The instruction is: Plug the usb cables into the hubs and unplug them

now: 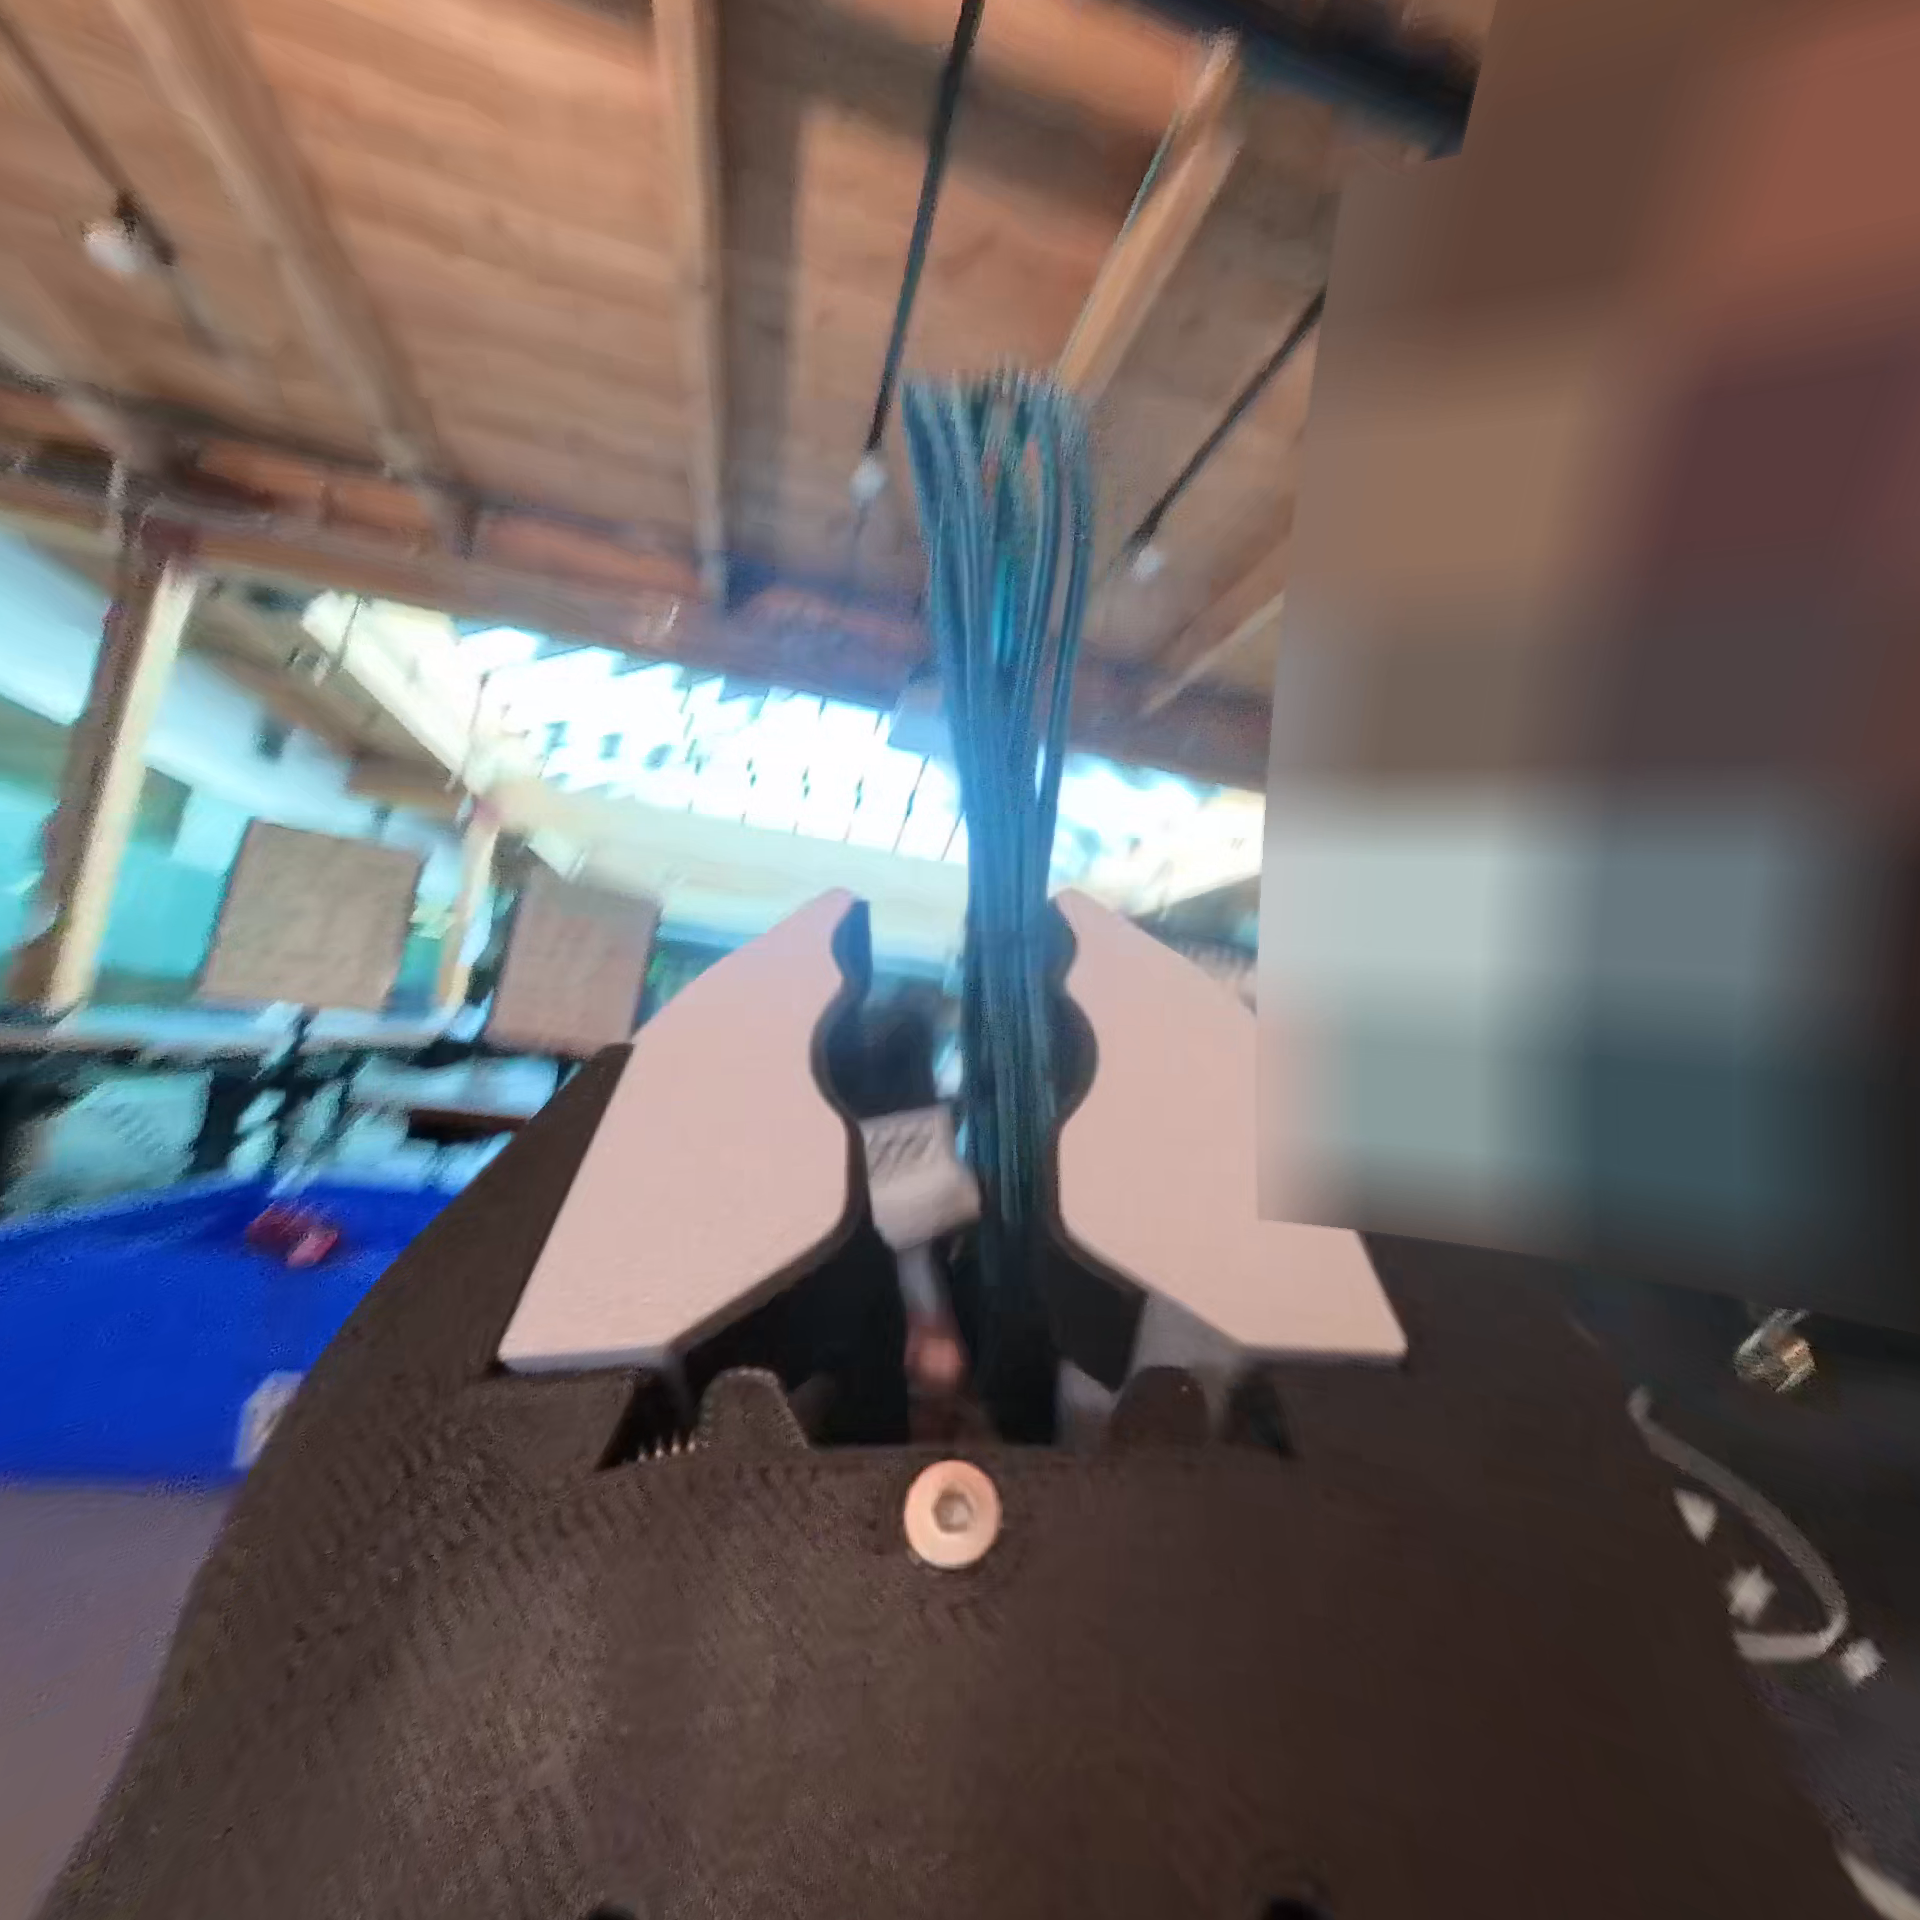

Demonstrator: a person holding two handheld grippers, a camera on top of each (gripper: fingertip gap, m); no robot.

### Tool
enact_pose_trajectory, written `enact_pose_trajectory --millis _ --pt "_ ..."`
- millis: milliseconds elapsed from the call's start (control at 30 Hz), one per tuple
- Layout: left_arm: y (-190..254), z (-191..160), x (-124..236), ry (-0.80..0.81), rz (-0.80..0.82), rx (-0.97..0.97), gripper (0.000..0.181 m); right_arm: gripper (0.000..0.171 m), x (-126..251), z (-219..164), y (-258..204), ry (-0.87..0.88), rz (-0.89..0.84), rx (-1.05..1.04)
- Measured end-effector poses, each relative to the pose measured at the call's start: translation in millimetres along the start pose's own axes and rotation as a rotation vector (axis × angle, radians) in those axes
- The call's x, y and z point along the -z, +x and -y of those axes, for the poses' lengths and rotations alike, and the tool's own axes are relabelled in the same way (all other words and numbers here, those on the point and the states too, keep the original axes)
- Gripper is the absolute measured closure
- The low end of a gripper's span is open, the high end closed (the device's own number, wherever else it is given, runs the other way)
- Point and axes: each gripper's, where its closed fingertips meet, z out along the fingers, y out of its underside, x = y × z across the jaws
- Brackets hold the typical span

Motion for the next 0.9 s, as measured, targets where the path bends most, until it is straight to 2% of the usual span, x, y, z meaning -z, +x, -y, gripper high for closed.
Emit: enact_pose_trajectory --millis 33,133,167,200,367,500,633,733,900 --pt "-7.5 -13.5 -0.4 -0.100 0.042 -0.023 0.143 0.161 4.2 7.5 4.9 0.025 -0.045 0.049" --pt "-16.3 -45.8 -1.3 -0.322 0.088 -0.018 0.139 0.161 13.8 16.7 18.9 -0.006 -0.205 0.259" --pt "-16.6 -51.3 -2.8 -0.350 0.102 -0.020 0.143 0.161 14.8 16.8 20.9 -0.031 -0.239 0.310" --pt "-16.7 -56.1 -4.0 -0.374 0.115 -0.036 0.163 0.161 14.9 16.3 21.7 -0.052 -0.260 0.341" --pt "-17.7 -61.1 -5.2 -0.424 0.161 -0.203 0.169 0.159 21.4 29.3 22.0 0.022 -0.339 0.451" --pt "-13.3 -59.0 -9.0 -0.414 0.170 -0.362 0.169 0.159 21.8 35.4 14.0 0.021 -0.409 0.672" --pt "-13.6 -56.4 -10.3 -0.413 0.219 -0.488 0.168 0.161 22.2 37.7 10.4 0.057 -0.410 0.664" --pt "-9.4 -51.4 -14.1 -0.387 0.253 -0.593 0.169 0.160 21.0 39.5 2.1 0.080 -0.413 0.750" --pt "5.5 -45.0 -19.4 -0.294 0.266 -0.686 0.171 0.163 16.5 41.0 -9.4 0.038 -0.577 1.176"
